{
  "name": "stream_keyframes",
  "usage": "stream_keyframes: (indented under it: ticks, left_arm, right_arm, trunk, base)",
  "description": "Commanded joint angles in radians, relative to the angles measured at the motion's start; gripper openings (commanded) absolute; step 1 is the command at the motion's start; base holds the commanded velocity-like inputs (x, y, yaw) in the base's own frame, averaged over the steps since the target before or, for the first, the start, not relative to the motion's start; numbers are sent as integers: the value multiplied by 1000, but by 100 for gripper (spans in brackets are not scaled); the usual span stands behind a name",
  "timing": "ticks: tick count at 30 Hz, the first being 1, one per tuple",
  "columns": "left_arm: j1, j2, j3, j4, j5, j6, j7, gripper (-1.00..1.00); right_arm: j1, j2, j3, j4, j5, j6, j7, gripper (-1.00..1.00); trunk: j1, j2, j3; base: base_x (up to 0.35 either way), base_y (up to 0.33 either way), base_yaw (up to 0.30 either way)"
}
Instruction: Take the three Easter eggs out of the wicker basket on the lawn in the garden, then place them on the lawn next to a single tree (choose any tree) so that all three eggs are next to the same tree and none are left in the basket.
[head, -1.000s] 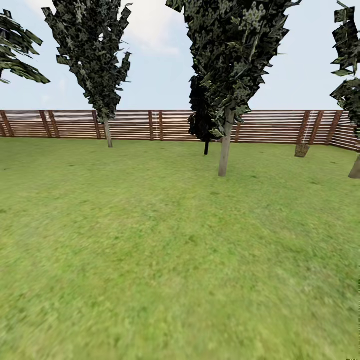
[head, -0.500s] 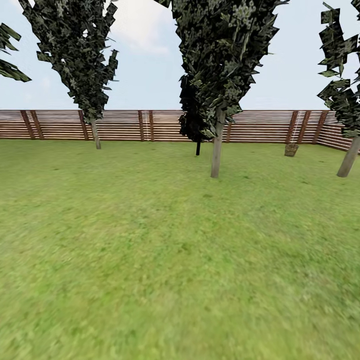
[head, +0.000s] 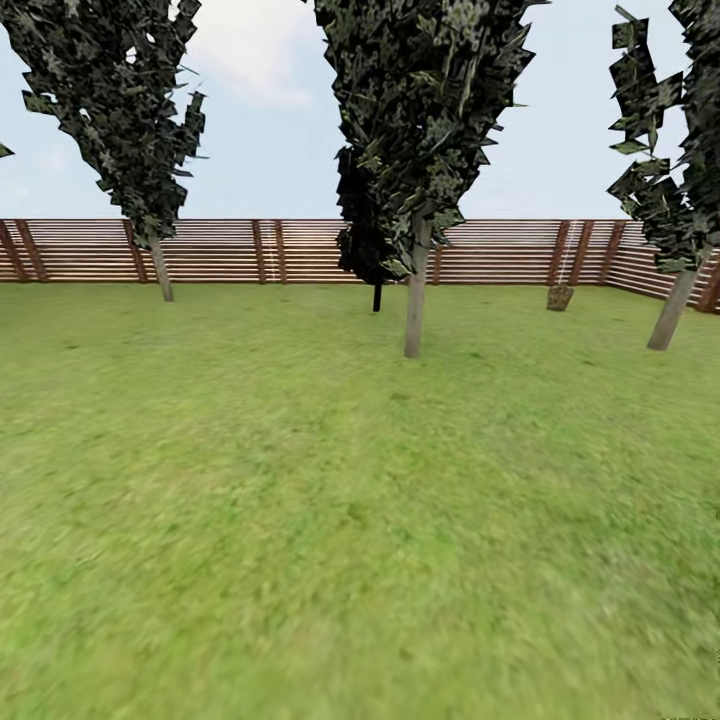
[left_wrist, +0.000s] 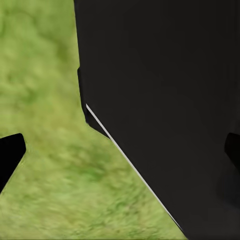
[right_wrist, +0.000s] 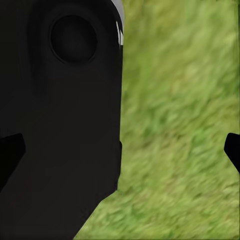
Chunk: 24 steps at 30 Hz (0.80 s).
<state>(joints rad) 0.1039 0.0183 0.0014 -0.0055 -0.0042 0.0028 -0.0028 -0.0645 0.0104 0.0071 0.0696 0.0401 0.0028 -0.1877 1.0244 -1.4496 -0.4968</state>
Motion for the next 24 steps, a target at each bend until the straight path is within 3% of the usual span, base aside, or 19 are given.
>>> stream_keyframes:
  ticks: [1,10,24]
  left_arm:
    - [0,0,0,-1,0,0,0,100]
    - [0,0,0,-1,0,0,0,100]
    - [0,-1,0,1,0,-1,0,100]
  right_arm:
    - [-1,0,1,3,4,0,-4,100]
    - [-1,0,1,3,4,0,-4,100]
    - [-1,0,1,3,3,0,-4,100]
  trunk:
    - [1,0,-1]
    - [1,0,-5]
    - [1,0,-5]
  base:
    - [335,0,-295]
    - [335,0,-255]
    - [335,0,-9]
